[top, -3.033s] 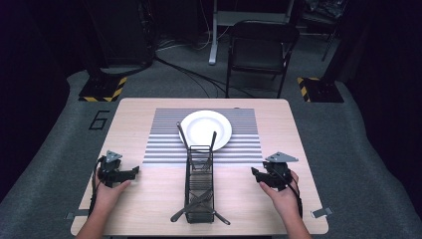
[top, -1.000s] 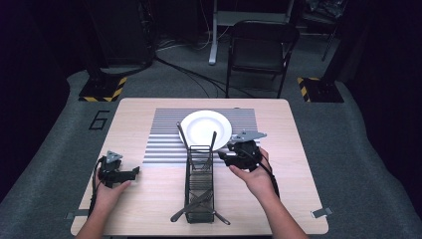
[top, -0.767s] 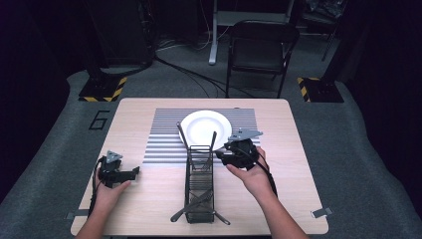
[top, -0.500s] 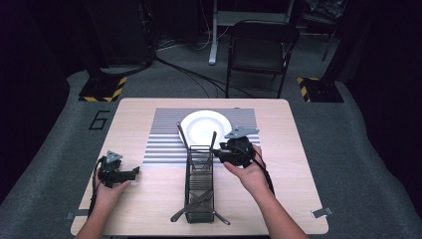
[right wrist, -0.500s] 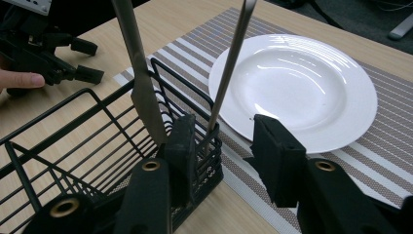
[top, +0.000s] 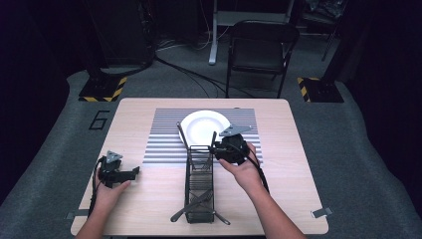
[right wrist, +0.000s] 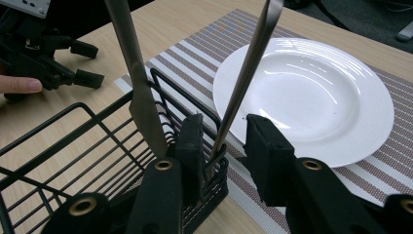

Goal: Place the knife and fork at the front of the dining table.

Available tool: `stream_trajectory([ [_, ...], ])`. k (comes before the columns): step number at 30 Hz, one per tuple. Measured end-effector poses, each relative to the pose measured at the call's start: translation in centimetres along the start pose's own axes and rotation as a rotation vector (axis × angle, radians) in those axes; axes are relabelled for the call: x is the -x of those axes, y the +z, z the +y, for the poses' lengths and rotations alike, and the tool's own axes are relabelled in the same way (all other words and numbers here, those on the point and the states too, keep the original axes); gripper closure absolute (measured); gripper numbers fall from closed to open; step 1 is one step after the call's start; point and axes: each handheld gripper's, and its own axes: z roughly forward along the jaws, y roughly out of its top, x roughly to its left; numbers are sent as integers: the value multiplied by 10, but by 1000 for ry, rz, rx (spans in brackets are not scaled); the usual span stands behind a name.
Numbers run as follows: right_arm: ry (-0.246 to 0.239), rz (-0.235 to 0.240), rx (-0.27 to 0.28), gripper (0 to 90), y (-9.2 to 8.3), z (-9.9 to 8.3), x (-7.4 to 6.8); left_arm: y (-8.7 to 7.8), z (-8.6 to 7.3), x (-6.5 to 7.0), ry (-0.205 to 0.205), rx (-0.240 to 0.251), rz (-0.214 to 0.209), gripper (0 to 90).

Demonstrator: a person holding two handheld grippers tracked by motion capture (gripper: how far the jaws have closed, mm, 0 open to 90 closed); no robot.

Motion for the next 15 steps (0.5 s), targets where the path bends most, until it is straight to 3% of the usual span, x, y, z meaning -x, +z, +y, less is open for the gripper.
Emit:
stream_trajectory([
  [8,1,3,1,722,2,3,1,0,0,0,1,-1,0,123],
  [15,-1,1,6,808,1,5,-2,0,0,0,1,-1,0,123],
])
